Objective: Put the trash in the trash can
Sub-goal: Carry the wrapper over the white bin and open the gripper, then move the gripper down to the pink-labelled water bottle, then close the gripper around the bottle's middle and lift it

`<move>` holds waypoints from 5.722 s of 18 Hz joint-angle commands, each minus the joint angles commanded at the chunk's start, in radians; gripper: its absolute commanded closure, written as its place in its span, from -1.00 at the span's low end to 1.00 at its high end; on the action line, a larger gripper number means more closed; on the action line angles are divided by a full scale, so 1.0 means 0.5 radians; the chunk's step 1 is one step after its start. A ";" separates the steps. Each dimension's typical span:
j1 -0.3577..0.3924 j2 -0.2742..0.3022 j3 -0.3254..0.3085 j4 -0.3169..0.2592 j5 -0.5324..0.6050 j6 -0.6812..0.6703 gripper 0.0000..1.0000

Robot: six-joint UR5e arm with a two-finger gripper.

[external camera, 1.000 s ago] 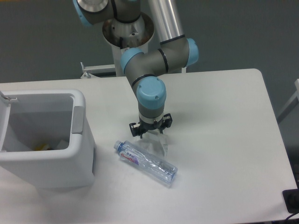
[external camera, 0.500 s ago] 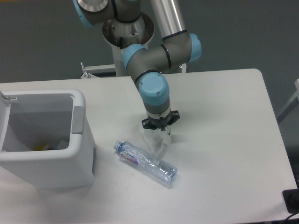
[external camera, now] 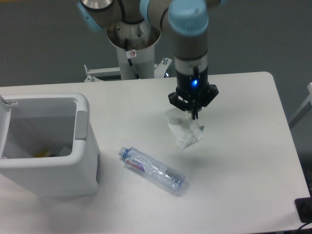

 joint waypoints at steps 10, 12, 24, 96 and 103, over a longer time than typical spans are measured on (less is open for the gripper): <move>-0.616 0.117 0.172 0.040 -0.394 -0.483 1.00; -0.766 0.068 0.163 0.052 -0.384 -0.483 1.00; -0.942 -0.089 0.175 0.046 -0.369 -0.394 -1.00; -0.307 -1.187 0.197 0.304 0.462 -1.152 -0.18; -0.316 -0.933 0.476 0.371 0.524 -1.081 -0.18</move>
